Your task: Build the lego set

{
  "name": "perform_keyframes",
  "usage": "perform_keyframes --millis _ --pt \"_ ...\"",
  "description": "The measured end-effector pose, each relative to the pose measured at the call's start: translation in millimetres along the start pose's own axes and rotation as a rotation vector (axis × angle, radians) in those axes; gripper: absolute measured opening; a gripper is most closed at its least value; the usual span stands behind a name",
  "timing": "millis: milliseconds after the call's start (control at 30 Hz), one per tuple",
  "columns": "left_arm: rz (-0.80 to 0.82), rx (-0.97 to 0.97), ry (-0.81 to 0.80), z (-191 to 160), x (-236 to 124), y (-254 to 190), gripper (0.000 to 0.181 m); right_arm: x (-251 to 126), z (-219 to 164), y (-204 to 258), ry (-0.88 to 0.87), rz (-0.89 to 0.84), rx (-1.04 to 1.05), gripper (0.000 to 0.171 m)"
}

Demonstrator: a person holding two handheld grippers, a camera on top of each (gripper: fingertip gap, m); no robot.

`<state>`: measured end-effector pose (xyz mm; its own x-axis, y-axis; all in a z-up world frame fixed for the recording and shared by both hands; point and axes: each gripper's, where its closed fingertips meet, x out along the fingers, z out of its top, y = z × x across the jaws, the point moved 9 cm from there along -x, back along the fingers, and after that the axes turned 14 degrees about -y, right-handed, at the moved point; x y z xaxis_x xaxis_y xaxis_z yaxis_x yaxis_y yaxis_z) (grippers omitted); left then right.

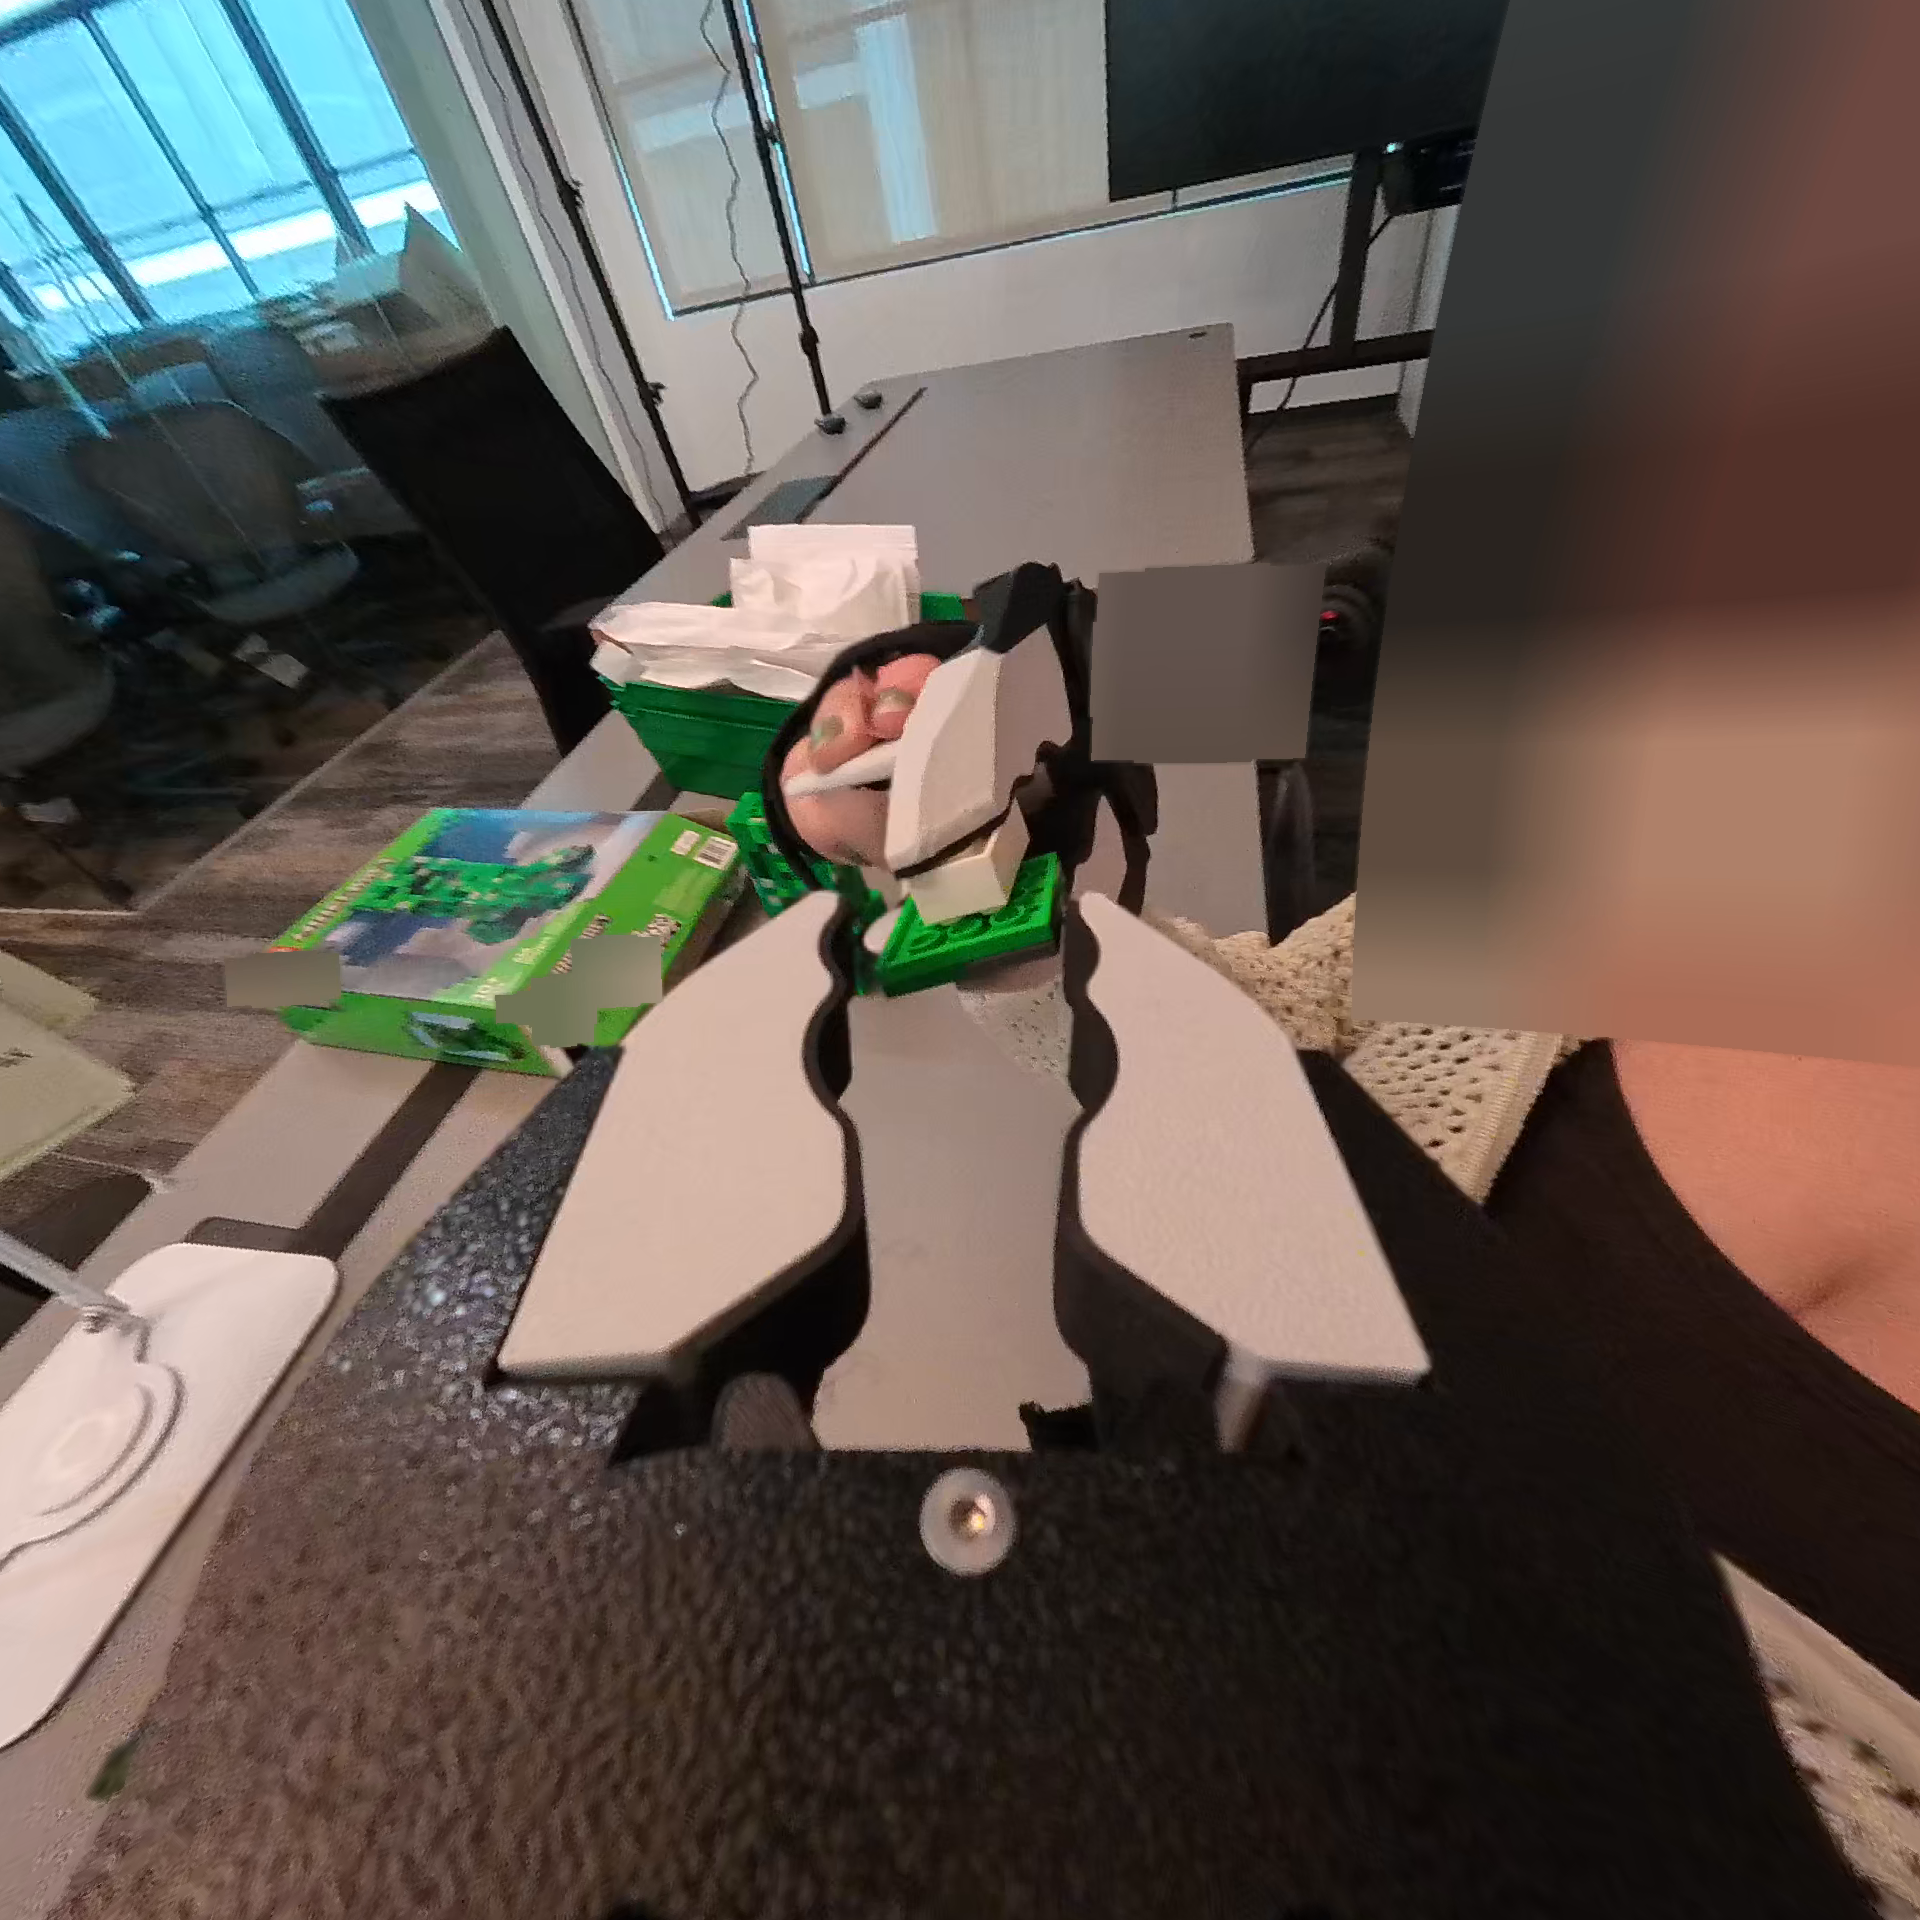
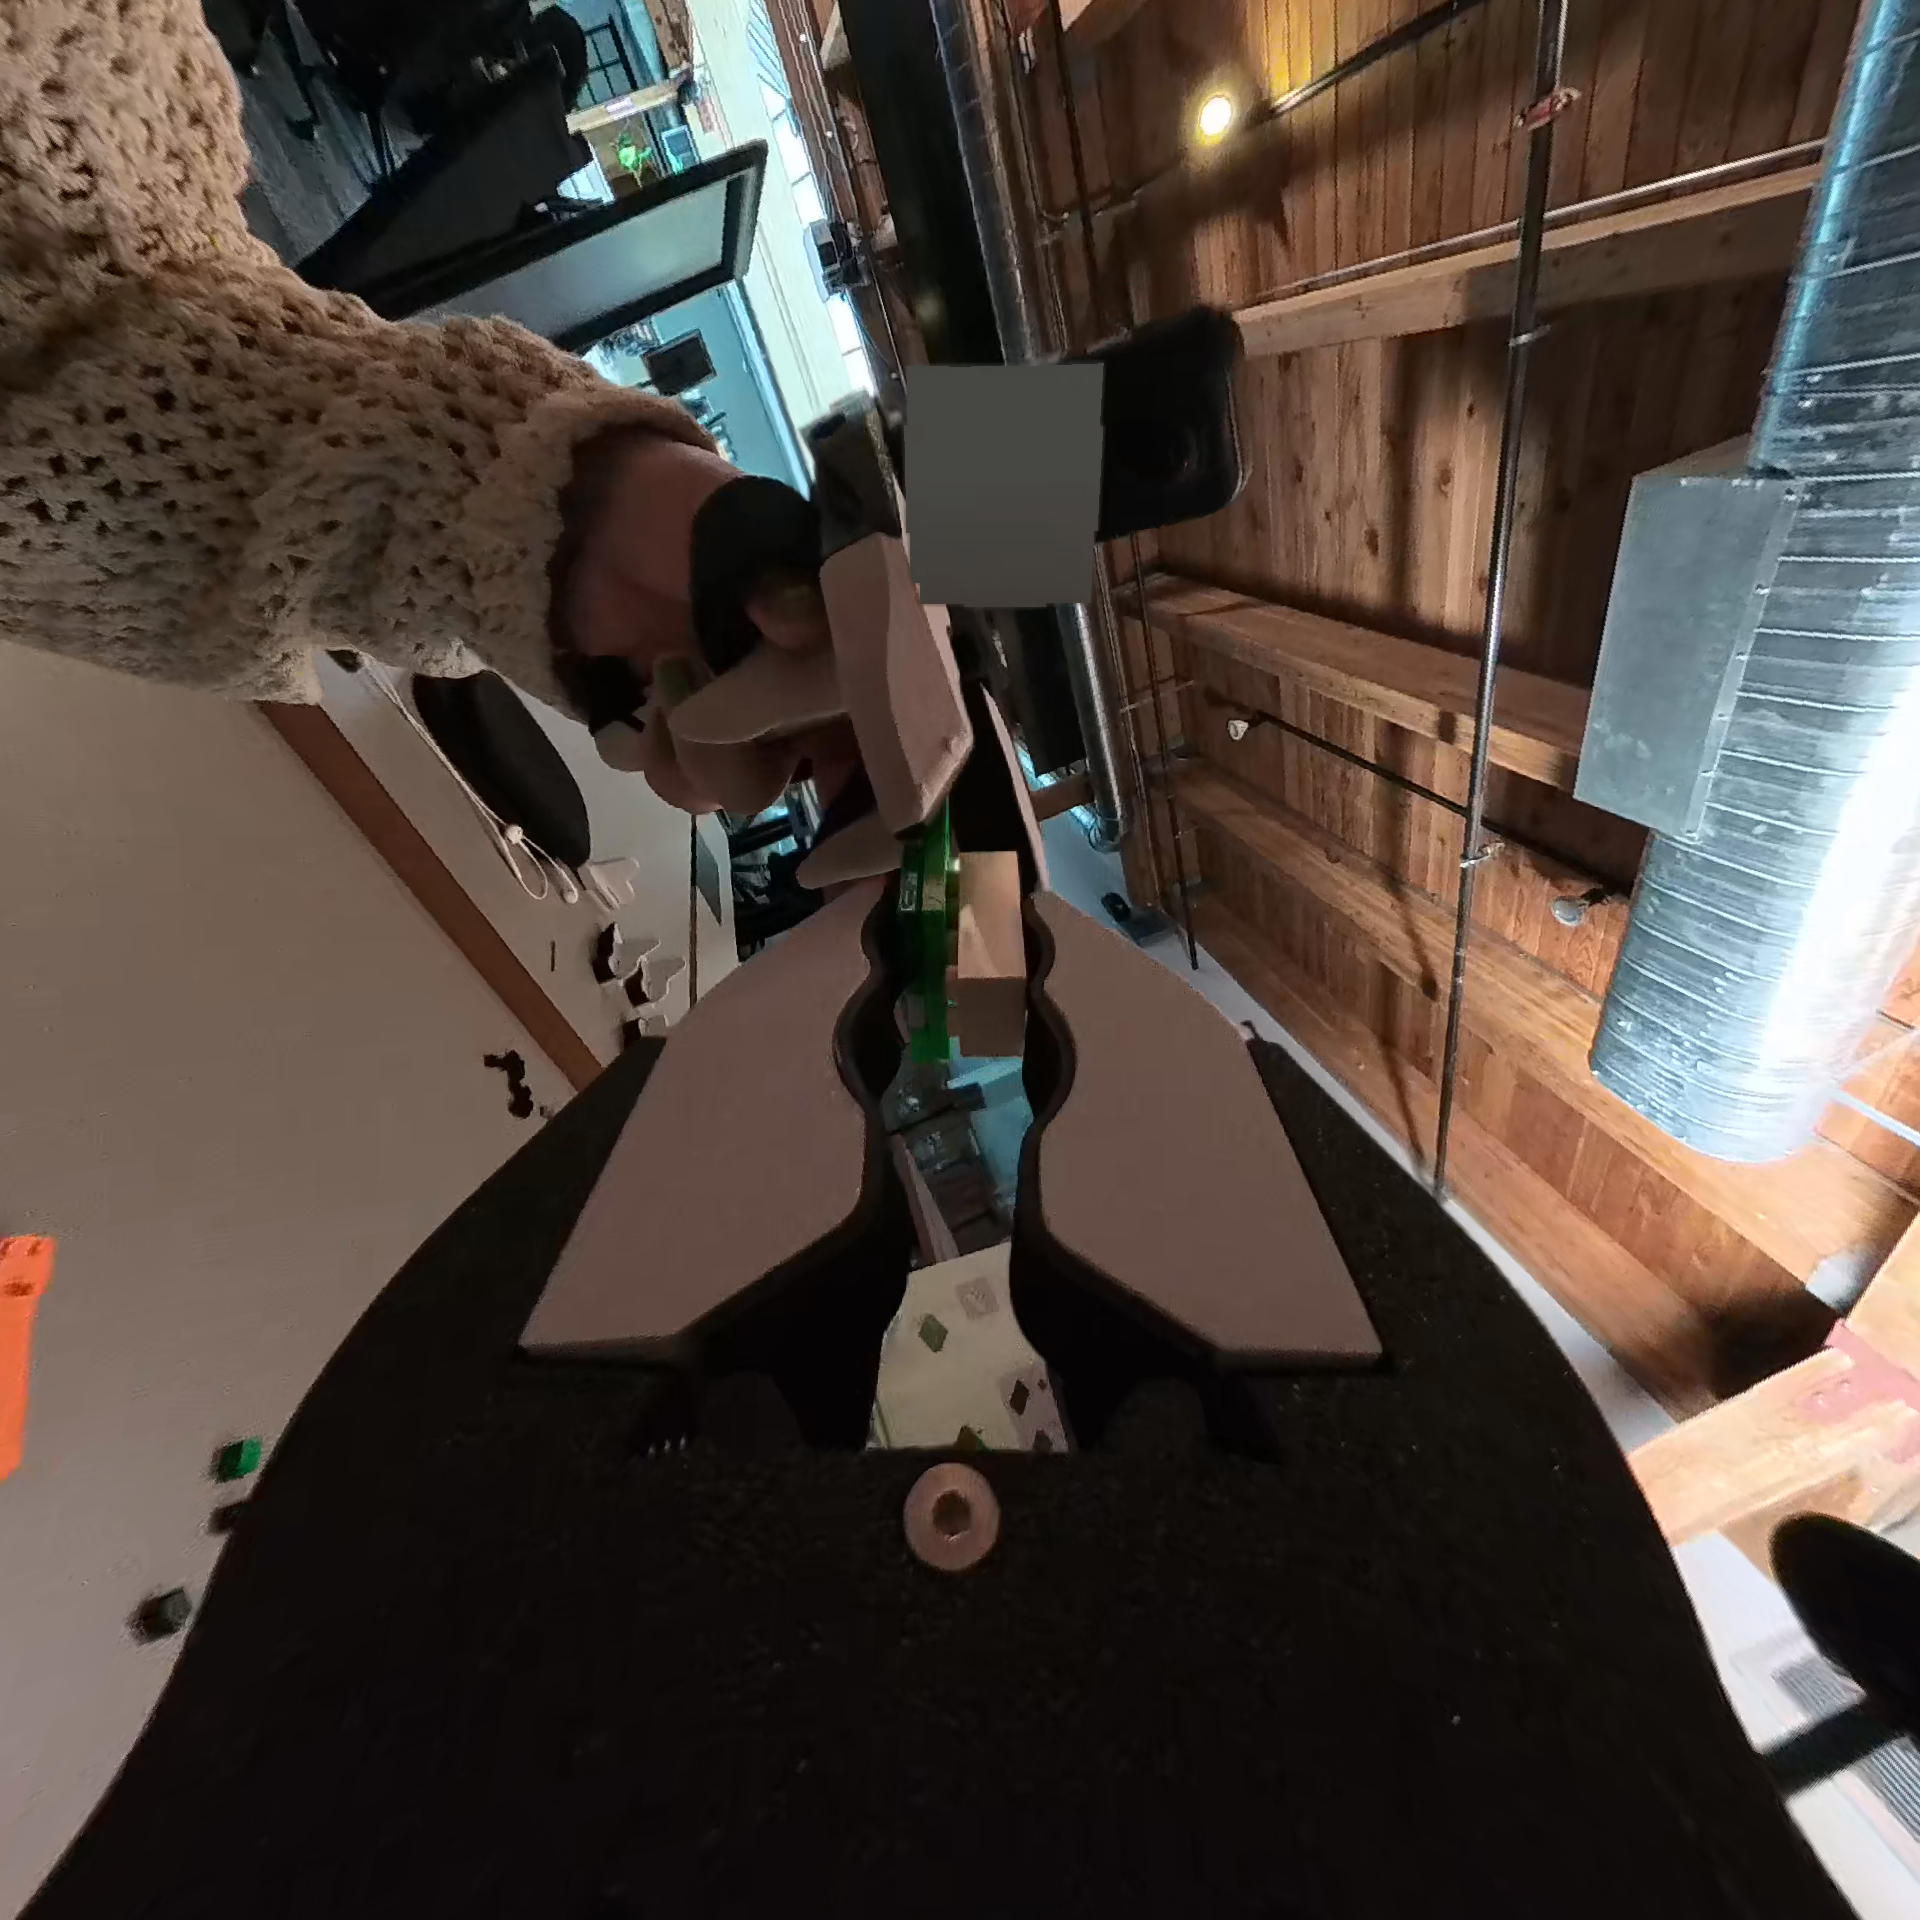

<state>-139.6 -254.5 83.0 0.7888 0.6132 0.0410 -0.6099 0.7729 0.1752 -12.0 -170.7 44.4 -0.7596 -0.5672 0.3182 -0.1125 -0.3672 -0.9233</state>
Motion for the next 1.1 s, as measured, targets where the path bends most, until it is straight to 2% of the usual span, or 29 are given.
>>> perform_keyframes --millis 33,267,1100 --pt "-0.012 -0.021 0.009 -0.4 0.1 0.1 0.038 -0.4 0.4 0.1 -0.009 -0.001 -0.006 0.019" --pt "-0.067 -0.107 0.03 -2.9 1.6 0.8 0.034 -2.1 2.1 0.7 -0.034 0.002 -0.018 0.019" --pt "-0.062 -0.086 0.039 -5.7 -1.5 2.8 0.034 0.1 2.1 3.3 0.037 0.029 -0.021 0.019"
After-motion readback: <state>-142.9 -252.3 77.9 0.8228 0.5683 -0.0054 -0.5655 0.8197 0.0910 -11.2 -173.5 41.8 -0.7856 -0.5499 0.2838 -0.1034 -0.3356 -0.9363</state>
